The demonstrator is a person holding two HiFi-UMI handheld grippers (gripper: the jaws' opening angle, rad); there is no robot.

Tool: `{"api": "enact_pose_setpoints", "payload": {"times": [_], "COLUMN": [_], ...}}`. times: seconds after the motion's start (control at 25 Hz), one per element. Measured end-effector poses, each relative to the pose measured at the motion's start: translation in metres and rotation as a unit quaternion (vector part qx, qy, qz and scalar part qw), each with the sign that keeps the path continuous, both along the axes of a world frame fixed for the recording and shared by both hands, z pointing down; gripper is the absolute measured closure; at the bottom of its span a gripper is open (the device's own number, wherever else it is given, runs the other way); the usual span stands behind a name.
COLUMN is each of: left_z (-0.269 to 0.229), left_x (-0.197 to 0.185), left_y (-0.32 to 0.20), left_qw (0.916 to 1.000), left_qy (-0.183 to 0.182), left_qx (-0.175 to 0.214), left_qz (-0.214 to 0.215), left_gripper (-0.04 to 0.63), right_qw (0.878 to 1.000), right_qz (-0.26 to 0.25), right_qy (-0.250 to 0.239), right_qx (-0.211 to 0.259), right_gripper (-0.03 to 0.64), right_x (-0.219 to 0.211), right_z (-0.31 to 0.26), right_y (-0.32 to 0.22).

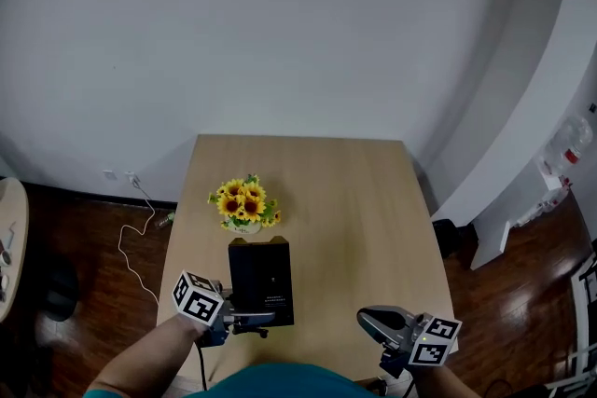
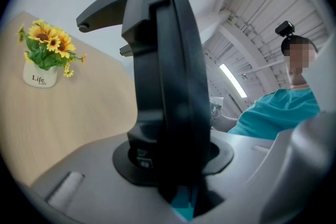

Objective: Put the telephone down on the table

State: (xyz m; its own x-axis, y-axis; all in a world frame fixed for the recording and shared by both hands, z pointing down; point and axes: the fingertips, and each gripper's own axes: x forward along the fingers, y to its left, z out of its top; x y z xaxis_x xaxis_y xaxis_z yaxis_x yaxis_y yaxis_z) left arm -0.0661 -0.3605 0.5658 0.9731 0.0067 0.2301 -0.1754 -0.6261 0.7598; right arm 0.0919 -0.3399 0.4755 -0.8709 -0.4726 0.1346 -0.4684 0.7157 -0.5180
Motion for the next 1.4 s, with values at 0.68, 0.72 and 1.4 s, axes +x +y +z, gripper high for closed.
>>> {"api": "enact_pose_setpoints", "payload": {"times": [0.68, 0.72, 1.4], "left_z": [0.104, 0.111, 0.194], "left_x": [0.107, 0.110, 0.118], "left_y": [-0.135, -0.141, -0.169], "left_qw": [0.9982, 0.9978, 0.9860], "left_qy": [-0.025, -0.028, -0.095], "left_qx": [-0.052, -0.056, -0.128], "left_qz": [0.019, 0.022, 0.050], "left_gripper": [0.420, 0.420, 0.420], "right_qw": [0.998, 0.998, 0.996], "right_qz": [0.015, 0.018, 0.037], "right_qy": [0.022, 0.024, 0.029], "right_qx": [-0.052, -0.055, -0.078], "right_gripper": [0.615, 0.615, 0.615], "right_x": [0.110, 0.112, 0.128], "right_z": [0.042, 0.044, 0.061], "right_y": [-0.051, -0.050, -0.044]}}
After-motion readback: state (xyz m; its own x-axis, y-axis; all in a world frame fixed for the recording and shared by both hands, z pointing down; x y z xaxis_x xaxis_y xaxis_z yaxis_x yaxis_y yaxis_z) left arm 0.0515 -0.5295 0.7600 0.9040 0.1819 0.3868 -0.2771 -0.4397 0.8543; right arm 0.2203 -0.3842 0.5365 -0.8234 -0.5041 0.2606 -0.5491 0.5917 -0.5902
